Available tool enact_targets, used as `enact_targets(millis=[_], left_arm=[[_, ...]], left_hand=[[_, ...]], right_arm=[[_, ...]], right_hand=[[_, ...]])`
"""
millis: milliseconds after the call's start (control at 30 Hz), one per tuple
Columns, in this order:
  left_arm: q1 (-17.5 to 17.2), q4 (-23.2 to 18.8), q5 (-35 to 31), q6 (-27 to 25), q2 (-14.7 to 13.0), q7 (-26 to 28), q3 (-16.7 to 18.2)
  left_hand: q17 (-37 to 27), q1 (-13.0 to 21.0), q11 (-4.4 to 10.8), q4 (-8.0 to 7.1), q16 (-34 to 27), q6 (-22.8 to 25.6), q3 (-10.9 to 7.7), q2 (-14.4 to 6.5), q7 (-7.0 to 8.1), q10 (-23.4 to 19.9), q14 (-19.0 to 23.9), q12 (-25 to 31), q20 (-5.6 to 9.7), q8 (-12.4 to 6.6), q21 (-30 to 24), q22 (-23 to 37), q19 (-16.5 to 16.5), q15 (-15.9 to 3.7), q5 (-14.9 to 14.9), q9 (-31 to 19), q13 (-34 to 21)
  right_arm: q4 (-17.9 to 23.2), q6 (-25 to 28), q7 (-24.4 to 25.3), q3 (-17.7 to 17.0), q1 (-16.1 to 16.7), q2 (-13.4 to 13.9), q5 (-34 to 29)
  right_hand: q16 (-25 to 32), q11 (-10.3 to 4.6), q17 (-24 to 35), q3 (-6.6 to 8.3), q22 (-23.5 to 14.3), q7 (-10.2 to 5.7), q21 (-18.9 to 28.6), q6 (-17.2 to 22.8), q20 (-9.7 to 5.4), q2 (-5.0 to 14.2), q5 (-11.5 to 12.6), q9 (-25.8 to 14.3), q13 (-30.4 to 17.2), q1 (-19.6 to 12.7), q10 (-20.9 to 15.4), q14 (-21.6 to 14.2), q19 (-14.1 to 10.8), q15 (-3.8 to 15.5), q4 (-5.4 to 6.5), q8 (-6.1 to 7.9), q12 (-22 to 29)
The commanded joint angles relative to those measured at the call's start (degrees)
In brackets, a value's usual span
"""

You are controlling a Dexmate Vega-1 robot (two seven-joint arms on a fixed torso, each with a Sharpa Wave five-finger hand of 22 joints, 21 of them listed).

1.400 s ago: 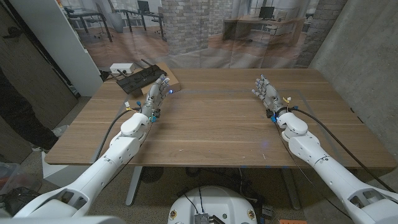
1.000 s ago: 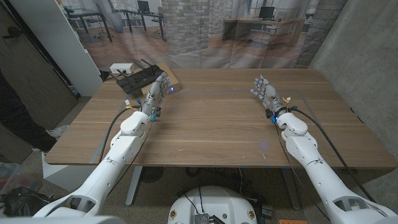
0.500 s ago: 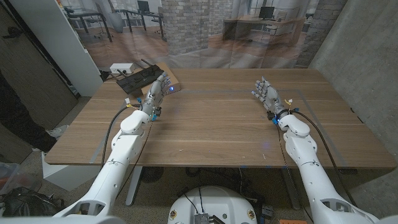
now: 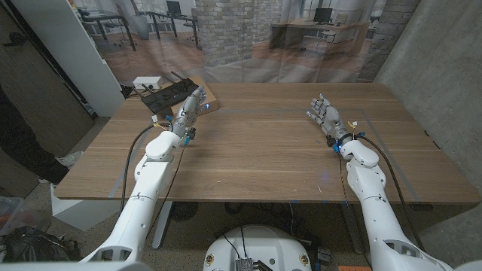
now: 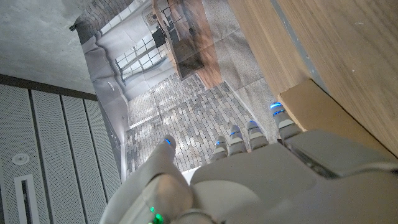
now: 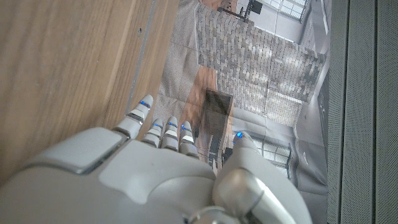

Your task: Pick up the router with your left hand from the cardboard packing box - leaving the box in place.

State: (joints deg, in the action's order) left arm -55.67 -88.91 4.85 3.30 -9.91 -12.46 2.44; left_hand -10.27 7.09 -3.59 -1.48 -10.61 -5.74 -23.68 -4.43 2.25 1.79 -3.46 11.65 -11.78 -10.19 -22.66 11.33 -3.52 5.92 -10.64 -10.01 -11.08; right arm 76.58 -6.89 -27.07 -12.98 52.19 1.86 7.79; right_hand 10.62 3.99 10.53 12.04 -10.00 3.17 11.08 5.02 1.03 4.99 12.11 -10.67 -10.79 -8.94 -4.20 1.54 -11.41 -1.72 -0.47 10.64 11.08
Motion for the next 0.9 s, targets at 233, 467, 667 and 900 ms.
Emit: enact_targets(millis=[233,467,667,900], left_arm=[[-2.39,-6.89,-7.02,-4.71,1.89,2.0,2.42],[-2.9,-8.94,-8.53,-6.36,1.93,2.34,3.31],[-3.17,-10.49,-9.66,-7.69,1.95,2.79,4.15],[-3.4,-12.01,-10.37,-8.95,2.05,3.07,5.27]], left_hand=[[-0.13,0.55,0.03,0.89,-0.14,-0.14,-0.03,0.88,0.12,-0.15,0.42,0.45,-0.12,-0.47,0.17,0.21,-0.34,1.71,-0.17,-0.16,-0.27],[-0.15,0.63,-0.14,1.03,-0.17,-0.09,-0.02,0.98,0.12,-0.31,0.44,0.53,-0.23,-0.5,0.2,0.22,-0.27,1.84,-0.16,-0.17,-0.28],[-0.16,0.71,-0.15,1.16,-0.19,0.17,-0.02,1.05,0.04,-0.39,0.44,0.57,-0.23,-0.6,0.21,0.22,-0.21,1.98,-0.16,-0.17,-0.29],[-0.18,0.79,-0.21,1.29,-0.19,0.33,-0.02,1.12,0.03,-0.4,0.41,0.59,-0.25,-0.66,0.19,0.23,-0.04,2.01,-0.15,-0.18,-0.3]], right_arm=[[-1.77,0.04,-2.9,-2.66,-1.79,-0.41,-1.33],[-1.56,0.14,-2.97,-3.22,-1.8,-0.45,-1.35],[-1.15,0.24,-2.83,-3.48,-1.7,-0.47,-1.57],[-1.0,0.41,-2.75,-3.58,-1.66,-0.5,-1.76]], right_hand=[[0.36,0.26,0.1,0.27,-0.1,0.11,0.33,0.47,0.0,-0.16,0.28,-0.17,-0.12,-0.31,-0.37,-0.16,-0.35,-0.54,-0.12,0.44,0.22],[0.36,0.27,0.11,0.27,-0.1,0.17,0.34,0.55,0.01,-0.14,0.28,-0.16,-0.12,-0.29,-0.47,-0.17,-0.37,-0.54,-0.13,0.47,0.25],[0.36,0.29,0.1,0.27,-0.1,0.23,0.34,0.68,0.06,-0.14,0.27,-0.16,-0.12,-0.28,-0.51,-0.2,-0.37,-0.56,-0.14,0.53,0.26],[0.37,0.29,0.1,0.28,-0.1,0.23,0.34,0.74,0.07,-0.13,0.27,-0.16,-0.12,-0.27,-0.56,-0.21,-0.39,-0.56,-0.14,0.54,0.28]])
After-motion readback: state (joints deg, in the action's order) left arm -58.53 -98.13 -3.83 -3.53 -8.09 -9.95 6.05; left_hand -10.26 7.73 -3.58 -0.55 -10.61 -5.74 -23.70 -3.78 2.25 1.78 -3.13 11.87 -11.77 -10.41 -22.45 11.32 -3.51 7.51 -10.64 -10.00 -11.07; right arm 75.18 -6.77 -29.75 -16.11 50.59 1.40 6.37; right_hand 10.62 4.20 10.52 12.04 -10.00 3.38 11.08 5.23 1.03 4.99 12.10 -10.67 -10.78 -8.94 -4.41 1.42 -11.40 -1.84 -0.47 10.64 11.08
